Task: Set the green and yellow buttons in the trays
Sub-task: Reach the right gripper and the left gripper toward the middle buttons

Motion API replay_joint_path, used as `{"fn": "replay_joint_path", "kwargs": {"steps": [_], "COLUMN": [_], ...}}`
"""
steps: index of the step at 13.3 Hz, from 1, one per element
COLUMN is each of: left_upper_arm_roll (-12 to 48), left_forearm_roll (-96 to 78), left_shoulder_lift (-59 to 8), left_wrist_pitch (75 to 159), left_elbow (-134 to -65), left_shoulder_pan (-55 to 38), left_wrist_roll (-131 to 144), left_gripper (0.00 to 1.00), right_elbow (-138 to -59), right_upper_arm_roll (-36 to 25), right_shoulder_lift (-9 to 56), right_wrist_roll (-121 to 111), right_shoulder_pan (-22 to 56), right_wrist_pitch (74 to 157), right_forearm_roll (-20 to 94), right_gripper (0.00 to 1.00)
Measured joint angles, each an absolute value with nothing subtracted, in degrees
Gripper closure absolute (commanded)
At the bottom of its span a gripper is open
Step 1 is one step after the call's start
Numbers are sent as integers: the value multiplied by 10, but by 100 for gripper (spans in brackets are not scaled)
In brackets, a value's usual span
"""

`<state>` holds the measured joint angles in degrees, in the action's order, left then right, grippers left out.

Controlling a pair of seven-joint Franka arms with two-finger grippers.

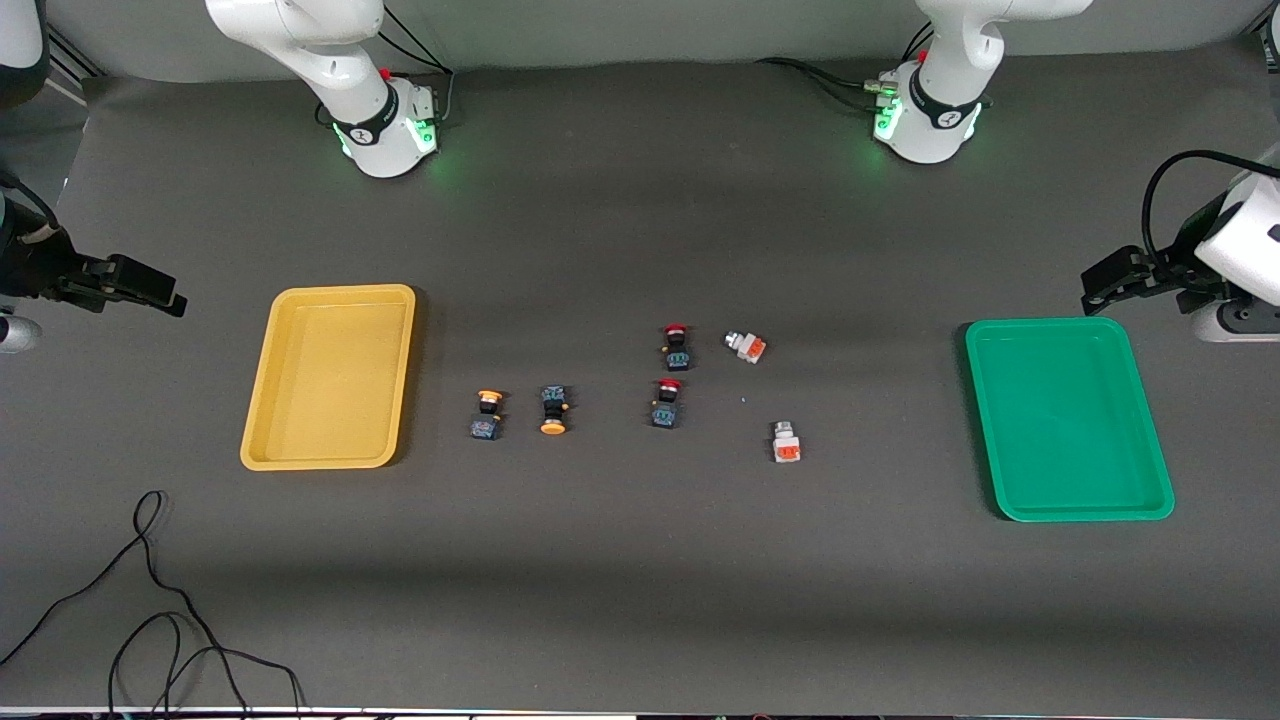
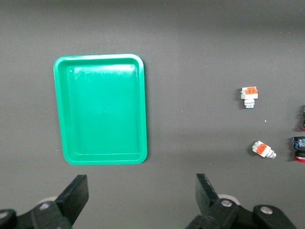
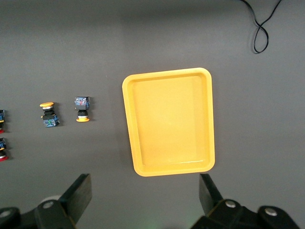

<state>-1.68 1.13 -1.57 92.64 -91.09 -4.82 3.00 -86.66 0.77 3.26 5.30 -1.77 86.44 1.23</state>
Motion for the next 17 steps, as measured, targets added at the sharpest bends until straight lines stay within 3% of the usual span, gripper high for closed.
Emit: {"fn": "replay_joint_path", "kwargs": {"steps": [13, 17], "left_upper_arm_roll": [-14, 30], "left_forearm_roll": [10, 5], "left_shoulder_lift": [-16, -8], "left_wrist_pitch": [919, 912], "left_elbow": [-912, -940], "left_shoulder_pan": [-50, -63], "left_wrist_roll": [58, 199], "left_gripper": [0, 0], "right_elbow": [-868, -868], "right_upper_arm_roll": [9, 9], "right_shoulder_lift": [35, 35], "right_wrist_roll": [53, 53], "right_shoulder_pan": [-18, -18], "right_wrist_pitch": [859, 850], "right_forearm_roll": [12, 12], "right_gripper": [0, 0]}}
